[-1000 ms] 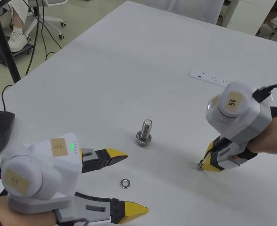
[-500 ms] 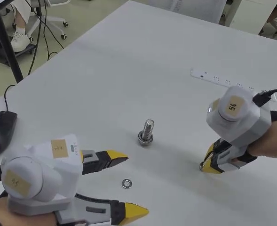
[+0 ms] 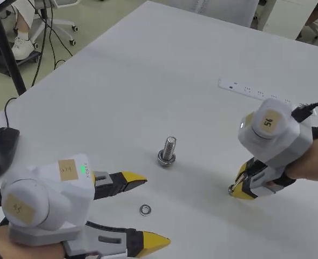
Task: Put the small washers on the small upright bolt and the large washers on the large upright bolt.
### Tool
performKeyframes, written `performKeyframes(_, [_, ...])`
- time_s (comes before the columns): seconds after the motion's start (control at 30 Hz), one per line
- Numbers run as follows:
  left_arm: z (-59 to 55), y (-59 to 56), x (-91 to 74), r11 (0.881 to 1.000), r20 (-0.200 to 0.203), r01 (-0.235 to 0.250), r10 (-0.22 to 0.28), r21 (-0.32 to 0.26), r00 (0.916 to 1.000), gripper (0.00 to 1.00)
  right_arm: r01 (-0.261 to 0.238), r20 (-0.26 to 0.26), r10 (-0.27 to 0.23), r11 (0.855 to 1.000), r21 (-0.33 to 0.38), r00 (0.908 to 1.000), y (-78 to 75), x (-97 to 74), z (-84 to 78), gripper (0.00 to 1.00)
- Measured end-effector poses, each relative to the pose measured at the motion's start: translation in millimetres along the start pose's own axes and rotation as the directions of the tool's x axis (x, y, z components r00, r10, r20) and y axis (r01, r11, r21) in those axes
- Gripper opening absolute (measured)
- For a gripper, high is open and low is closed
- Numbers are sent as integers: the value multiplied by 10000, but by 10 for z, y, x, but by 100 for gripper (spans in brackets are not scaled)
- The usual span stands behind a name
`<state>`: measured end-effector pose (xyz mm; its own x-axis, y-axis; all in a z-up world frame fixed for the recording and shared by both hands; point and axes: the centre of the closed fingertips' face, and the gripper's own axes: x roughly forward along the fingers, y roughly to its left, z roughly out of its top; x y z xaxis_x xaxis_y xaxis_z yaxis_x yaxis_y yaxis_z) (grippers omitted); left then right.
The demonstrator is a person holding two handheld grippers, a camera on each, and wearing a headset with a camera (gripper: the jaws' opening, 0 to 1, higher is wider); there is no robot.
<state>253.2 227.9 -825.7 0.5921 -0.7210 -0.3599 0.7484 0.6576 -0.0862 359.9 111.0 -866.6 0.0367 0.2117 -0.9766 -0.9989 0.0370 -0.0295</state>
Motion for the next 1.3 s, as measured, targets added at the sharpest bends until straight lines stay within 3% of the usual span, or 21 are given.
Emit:
performKeyframes(0.4, [24,-10,24,10000,14,48,-48,71,10000,61,-5,-143,9,9996,285,9999,83,-39,-171,20])
performKeyframes(0.6, [41,-8,19,10000,48,26,-26,90,10000,61,-29,-93,32,9996,290,10000,151,-59,-180,20])
performKeyframes(1.0, [72,-19,-1,9999,151,-7,5,154,9999,61,-304,111,302,9994,155,9995,422,-76,-98,20])
performKeyframes(1.3, [91,-14,-24,9998,258,-91,86,192,9996,61,-639,98,649,9949,-778,9978,733,-80,123,19])
